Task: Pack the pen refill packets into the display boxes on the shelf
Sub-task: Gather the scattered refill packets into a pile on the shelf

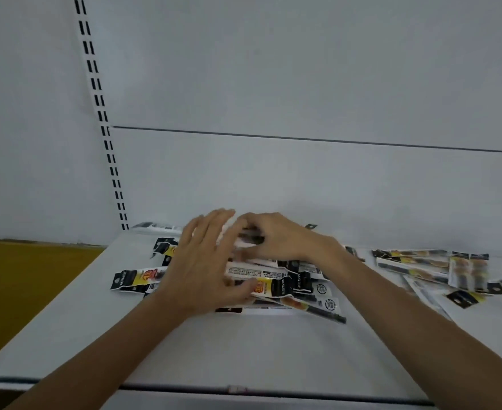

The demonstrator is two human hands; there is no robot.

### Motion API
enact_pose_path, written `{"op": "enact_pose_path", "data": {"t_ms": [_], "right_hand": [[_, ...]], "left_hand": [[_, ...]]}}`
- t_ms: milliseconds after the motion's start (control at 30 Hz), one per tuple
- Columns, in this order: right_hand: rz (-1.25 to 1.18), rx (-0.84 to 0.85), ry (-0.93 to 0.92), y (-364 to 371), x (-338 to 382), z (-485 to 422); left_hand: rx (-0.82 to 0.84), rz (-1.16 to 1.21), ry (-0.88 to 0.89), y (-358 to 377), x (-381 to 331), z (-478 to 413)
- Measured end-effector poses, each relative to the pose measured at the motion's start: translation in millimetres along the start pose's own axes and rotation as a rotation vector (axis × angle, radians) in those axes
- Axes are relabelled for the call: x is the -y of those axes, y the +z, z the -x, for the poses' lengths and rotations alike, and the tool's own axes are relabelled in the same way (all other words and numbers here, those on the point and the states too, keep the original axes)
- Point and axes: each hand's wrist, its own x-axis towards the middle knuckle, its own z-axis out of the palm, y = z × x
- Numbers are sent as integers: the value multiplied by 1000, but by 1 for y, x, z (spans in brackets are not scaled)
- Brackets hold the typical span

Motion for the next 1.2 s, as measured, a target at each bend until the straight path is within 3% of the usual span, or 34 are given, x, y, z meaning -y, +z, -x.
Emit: {"op": "enact_pose_path", "data": {"t_ms": [67,167,267,367,467,533,667,833,900,1200], "right_hand": [[-91,43,65,0,2,0],[-160,-79,115,-14,-8,18],[-200,-145,188,-30,-28,46],[-194,-80,249,-34,-43,73],[-179,-56,249,-20,-41,82],[-128,-93,228,-8,-36,79],[-5,-173,332,-4,-42,80],[-309,-290,685,-1,-64,98],[-367,-289,695,7,-60,96],[-456,-407,537,18,-26,56]], "left_hand": [[183,9,-119,0,10,4],[288,52,-171,1,16,14],[206,159,-245,-10,29,14],[122,204,-485,-14,69,15],[304,301,-776,-10,95,20],[432,333,-824,-3,94,24],[321,506,-865,-1,79,29],[185,922,-1116,-11,71,20],[161,1043,-1141,-13,60,14],[131,977,-969,-6,34,-11]]}}
